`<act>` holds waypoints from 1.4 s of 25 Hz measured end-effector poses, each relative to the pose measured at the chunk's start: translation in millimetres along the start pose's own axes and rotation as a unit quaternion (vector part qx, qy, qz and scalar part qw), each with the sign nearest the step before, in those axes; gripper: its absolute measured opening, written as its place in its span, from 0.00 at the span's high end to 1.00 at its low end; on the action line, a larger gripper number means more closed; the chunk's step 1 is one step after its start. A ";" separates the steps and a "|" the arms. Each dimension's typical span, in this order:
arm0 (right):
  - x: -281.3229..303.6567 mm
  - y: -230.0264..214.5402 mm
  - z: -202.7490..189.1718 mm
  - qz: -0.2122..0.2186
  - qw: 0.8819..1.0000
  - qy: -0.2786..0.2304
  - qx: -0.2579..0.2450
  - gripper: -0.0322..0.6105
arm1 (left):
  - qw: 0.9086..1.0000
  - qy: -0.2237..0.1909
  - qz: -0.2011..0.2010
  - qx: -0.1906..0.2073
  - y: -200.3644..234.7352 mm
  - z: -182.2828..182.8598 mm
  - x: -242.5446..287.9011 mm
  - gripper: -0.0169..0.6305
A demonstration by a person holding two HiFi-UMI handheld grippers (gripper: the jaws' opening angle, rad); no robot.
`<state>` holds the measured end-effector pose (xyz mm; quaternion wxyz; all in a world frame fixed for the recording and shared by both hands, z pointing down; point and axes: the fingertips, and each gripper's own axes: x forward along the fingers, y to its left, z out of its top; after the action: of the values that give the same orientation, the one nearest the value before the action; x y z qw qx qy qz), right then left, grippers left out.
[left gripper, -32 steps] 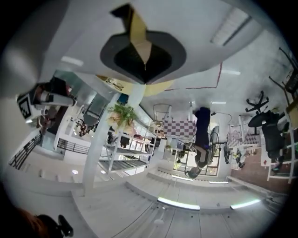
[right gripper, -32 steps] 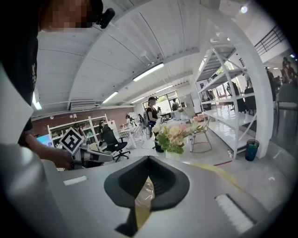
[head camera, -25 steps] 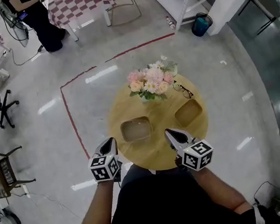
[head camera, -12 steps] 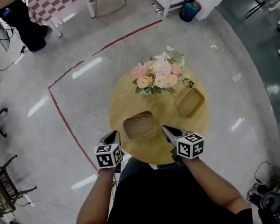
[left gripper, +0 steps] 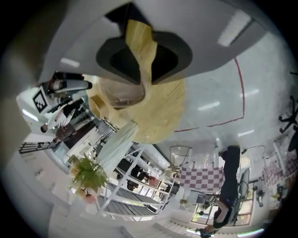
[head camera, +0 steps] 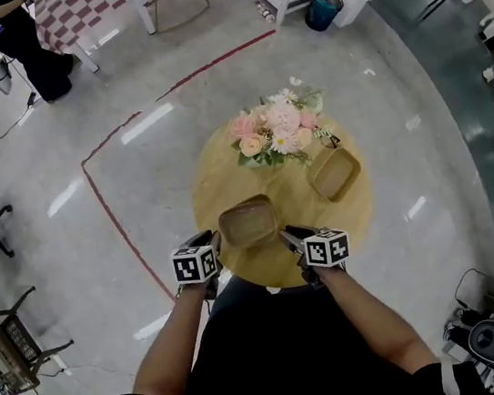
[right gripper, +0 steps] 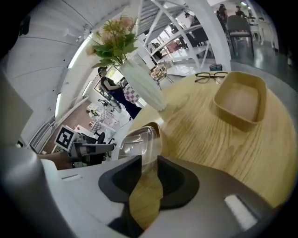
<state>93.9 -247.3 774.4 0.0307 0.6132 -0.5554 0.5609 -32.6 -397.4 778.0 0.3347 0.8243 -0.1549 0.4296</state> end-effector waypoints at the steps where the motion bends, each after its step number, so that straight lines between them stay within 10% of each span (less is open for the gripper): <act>1: 2.4 -2.0 -4.0 0.001 1.000 0.004 0.008 0.79 | 1.000 0.001 -0.005 -0.006 0.3 -0.9 2.4 0.85; 21: 20.8 6.4 -22.3 0.060 0.995 0.016 0.077 0.87 | 0.998 0.012 -0.054 -0.012 -12.0 -2.0 10.1 0.95; 35: -37.3 23.9 22.7 0.006 0.998 -0.026 -0.050 0.88 | 0.997 -0.058 -0.035 0.047 -62.8 45.7 -29.7 0.95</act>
<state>100.9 -247.3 725.1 0.0441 0.6218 -0.5870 0.5166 11.9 -384.0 709.0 0.3006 0.8674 -0.1248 0.3764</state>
